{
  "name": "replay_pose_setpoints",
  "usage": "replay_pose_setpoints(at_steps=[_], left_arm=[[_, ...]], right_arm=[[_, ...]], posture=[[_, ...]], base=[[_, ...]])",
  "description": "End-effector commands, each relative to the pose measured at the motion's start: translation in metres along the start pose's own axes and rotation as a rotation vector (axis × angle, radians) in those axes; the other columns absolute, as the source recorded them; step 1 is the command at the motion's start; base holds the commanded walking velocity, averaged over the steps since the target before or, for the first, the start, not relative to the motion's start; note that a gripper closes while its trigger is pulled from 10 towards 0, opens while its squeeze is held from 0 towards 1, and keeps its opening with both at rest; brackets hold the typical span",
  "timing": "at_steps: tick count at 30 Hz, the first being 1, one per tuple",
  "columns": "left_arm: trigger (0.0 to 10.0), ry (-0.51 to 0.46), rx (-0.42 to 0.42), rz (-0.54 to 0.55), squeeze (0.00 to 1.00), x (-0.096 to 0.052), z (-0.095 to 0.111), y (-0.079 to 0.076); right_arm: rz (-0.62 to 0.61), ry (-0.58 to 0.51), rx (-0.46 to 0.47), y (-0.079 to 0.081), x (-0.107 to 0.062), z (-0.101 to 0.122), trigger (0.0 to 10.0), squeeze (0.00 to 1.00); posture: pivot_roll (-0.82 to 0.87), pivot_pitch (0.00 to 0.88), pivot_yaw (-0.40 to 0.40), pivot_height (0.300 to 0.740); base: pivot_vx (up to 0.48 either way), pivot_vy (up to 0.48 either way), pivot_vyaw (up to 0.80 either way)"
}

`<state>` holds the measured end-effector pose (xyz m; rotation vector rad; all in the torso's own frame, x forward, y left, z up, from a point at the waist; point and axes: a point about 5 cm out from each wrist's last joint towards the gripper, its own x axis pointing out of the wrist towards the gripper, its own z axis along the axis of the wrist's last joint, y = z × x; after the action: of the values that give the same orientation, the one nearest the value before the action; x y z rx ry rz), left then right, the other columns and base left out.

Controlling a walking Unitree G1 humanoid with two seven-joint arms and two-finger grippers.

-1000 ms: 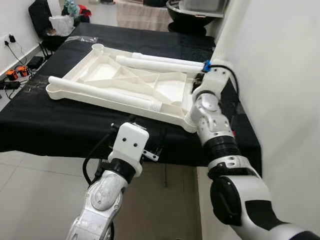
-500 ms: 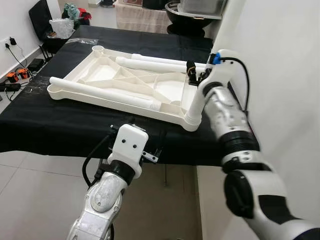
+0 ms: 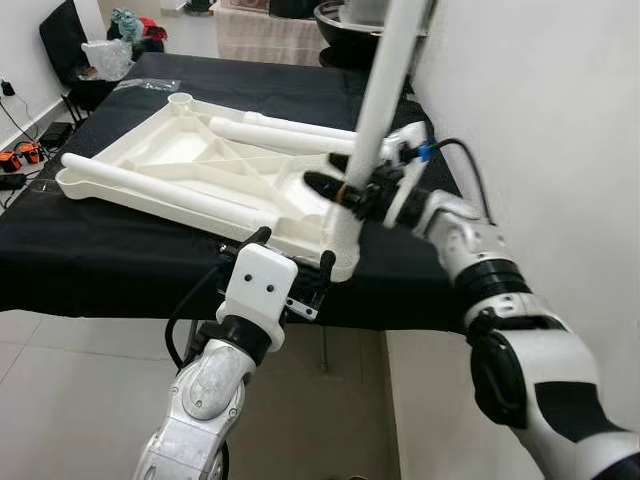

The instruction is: Building children table

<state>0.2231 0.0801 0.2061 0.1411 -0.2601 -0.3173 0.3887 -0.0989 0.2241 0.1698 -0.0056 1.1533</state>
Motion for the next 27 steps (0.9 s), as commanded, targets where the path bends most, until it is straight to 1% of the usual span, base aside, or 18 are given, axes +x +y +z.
replay_pose_setpoints(at_steps=[1,2,3,7,10,13,14,15,16,17,18,20,21,22,23,24,25,27], left_arm=[[10.0,0.015,0.000,-0.008,0.00,0.000,-0.003,-0.003],[10.0,0.015,0.000,-0.008,0.00,0.000,-0.003,-0.003],[10.0,0.016,-0.001,-0.007,0.00,0.000,-0.003,-0.003],[10.0,0.016,-0.002,-0.007,0.00,0.000,-0.003,-0.004],[10.0,0.015,-0.004,-0.005,0.00,0.000,-0.002,-0.004],[10.0,0.015,-0.005,-0.004,0.00,0.000,-0.002,-0.004],[10.0,0.016,-0.006,-0.004,0.00,0.001,-0.003,-0.004],[10.0,0.016,-0.006,-0.004,0.00,0.001,-0.003,-0.004],[10.0,0.015,-0.005,-0.005,0.00,0.001,-0.003,-0.004],[10.0,0.015,-0.005,-0.005,0.00,0.001,-0.003,-0.004],[10.0,0.014,-0.005,-0.005,0.00,0.001,-0.003,-0.004],[10.0,0.013,-0.005,-0.004,0.00,0.001,-0.003,-0.004],[10.0,0.013,-0.006,-0.005,0.00,0.002,-0.003,-0.004],[10.0,0.014,-0.006,-0.006,0.00,0.002,-0.003,-0.004],[10.0,0.014,-0.006,-0.007,0.00,0.002,-0.003,-0.004],[10.0,0.014,-0.006,-0.007,0.00,0.002,-0.003,-0.004],[10.0,0.014,-0.006,-0.007,0.00,0.002,-0.003,-0.004],[10.0,0.014,-0.006,-0.007,0.00,0.002,-0.003,-0.004]], right_arm=[[0.069,0.024,-0.004,0.006,0.008,-0.002,4.0,0.00],[0.069,0.024,-0.004,0.006,0.008,-0.002,4.0,0.00],[0.083,0.022,0.009,0.007,0.010,-0.002,0.0,0.00],[0.020,0.021,-0.003,0.005,0.014,-0.001,0.0,0.00],[-0.126,-0.005,-0.043,-0.003,0.013,0.003,0.0,0.00],[-0.195,-0.014,-0.052,-0.008,0.010,0.004,0.0,0.00],[-0.320,0.010,-0.081,-0.015,0.006,0.005,0.0,0.00],[-0.320,0.010,-0.081,-0.015,0.006,0.005,0.0,0.00],[-0.555,0.047,-0.096,-0.027,-0.002,0.004,0.0,0.00],[-0.555,0.047,-0.096,-0.027,-0.002,0.004,0.0,0.00],[-0.652,0.056,-0.103,-0.032,-0.006,0.004,0.0,0.00],[-0.725,0.059,-0.106,-0.035,-0.009,0.003,0.0,0.00],[-0.902,0.060,-0.101,-0.041,-0.018,0.002,0.0,0.00],[-1.032,0.062,-0.096,-0.045,-0.025,0.000,0.0,0.00],[-1.119,0.064,-0.094,-0.047,-0.030,-0.001,0.0,0.00],[-1.119,0.064,-0.094,-0.047,-0.030,-0.001,0.0,0.00],[-1.242,0.043,-0.082,-0.047,-0.035,-0.002,0.0,0.00],[-1.394,-0.008,-0.063,-0.044,-0.038,-0.002,0.0,0.00]], posture=[[0.11,0.044,-0.112,0.740],[0.11,0.044,-0.112,0.740],[0.11,0.044,-0.112,0.740],[0.11,0.045,-0.113,0.740],[0.11,0.046,-0.114,0.740],[0.11,0.046,-0.114,0.740],[0.10,0.048,-0.113,0.740],[0.10,0.048,-0.113,0.740],[0.10,0.048,-0.115,0.740],[0.10,0.048,-0.115,0.740],[0.10,0.048,-0.113,0.740],[0.10,0.048,-0.109,0.740],[0.09,0.049,-0.106,0.740],[0.09,0.049,-0.106,0.740],[0.09,0.049,-0.106,0.740],[0.09,0.049,-0.106,0.740],[0.09,0.050,-0.105,0.740],[0.09,0.048,-0.106,0.740]], base=[[0.000,0.000,0.00],[0.000,0.000,0.00],[0.000,0.000,0.00],[0.000,0.000,0.00],[0.000,0.000,0.00],[0.000,0.000,0.00],[0.000,0.000,0.00],[0.000,0.000,0.00],[0.000,0.000,0.00],[0.000,0.000,0.00],[0.000,0.000,0.00],[0.000,0.000,0.00],[0.000,0.000,0.00],[0.000,0.000,0.00],[0.000,0.000,0.00],[0.000,0.000,0.00],[0.000,0.000,0.00],[0.000,0.000,0.00]])
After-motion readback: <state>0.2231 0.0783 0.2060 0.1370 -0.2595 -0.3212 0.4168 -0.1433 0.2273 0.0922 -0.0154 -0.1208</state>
